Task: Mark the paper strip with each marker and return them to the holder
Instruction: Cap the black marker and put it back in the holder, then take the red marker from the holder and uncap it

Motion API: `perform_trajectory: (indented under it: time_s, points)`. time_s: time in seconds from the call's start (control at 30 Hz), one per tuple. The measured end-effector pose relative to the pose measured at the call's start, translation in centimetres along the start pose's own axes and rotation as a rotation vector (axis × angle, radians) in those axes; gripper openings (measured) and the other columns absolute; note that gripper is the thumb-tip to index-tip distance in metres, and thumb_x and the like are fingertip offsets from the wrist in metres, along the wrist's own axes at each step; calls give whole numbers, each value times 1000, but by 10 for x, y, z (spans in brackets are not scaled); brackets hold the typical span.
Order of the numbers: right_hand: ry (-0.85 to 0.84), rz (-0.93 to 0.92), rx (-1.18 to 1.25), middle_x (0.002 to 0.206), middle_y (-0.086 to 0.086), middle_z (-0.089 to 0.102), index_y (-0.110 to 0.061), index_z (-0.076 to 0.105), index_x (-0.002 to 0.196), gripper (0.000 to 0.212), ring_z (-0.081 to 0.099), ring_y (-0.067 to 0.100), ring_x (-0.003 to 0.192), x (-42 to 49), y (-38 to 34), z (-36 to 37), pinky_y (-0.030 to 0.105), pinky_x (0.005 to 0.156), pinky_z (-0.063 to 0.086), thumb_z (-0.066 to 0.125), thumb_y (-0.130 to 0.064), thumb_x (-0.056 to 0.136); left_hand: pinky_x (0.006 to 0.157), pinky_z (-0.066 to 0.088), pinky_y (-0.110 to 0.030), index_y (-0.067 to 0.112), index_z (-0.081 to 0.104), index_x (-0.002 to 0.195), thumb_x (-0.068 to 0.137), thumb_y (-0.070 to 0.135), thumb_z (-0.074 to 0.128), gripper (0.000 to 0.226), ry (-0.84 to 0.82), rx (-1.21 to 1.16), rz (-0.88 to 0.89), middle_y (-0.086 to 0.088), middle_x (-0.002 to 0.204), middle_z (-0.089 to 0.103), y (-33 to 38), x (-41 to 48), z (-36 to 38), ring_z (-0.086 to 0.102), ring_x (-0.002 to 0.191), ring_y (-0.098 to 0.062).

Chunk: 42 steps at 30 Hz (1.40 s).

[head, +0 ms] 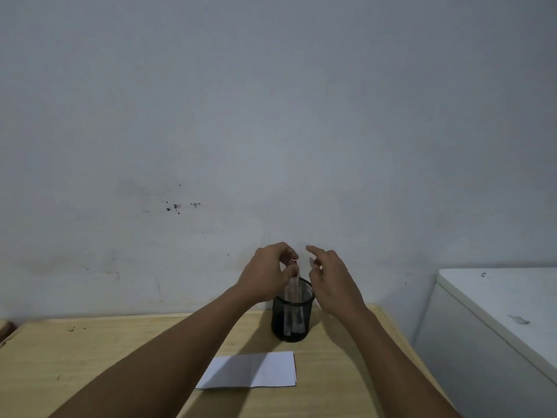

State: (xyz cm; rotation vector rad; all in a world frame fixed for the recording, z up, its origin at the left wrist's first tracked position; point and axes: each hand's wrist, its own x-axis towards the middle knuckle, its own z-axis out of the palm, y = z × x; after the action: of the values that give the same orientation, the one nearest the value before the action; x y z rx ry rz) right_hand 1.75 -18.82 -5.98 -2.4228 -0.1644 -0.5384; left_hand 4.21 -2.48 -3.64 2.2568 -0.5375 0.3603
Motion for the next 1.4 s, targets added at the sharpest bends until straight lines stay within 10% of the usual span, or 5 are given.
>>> perform_trajectory:
  time_s: [0.17,0.37,0.6,1.2,1.4]
  points:
    - [-13,68,334,107,-4,65,-25,61,132,33,61,2,87,-7,-35,-26,11,69,43,58,-33,100,76,49,-22,19,75,103,92,21,66,14,183,-193,-47,10,83,76,22,-5,-47,66,79,3]
    - [-65,69,515,98,9,75,-15,71,108,19,69,21,84,-22,-88,-45,30,72,56,72,-25,92,69,47,-22,10,77,96,90,16,70,12,405,-541,-153,2,83,77,51,-33,-121,64,67,2]
    - [-59,260,1411,73,4,67,-11,75,94,6,61,14,65,-52,-159,-46,32,64,49,71,-15,92,53,40,-22,12,76,89,92,29,67,19,373,-604,-182,-3,79,69,60,-93,-162,48,56,-9]
    - [-163,1,1165,78,8,68,-7,72,106,14,59,17,69,-94,-211,3,30,68,51,70,-7,92,56,28,-31,12,48,64,101,36,34,46,250,-371,-341,-1,59,46,18,-150,-184,36,57,-20]
    - [-222,69,1098,84,3,69,-13,74,107,16,59,16,74,-98,-184,30,31,66,50,72,-14,92,54,42,-26,7,69,80,98,38,50,41,212,-164,-399,0,70,64,-37,-158,-186,53,58,-18]
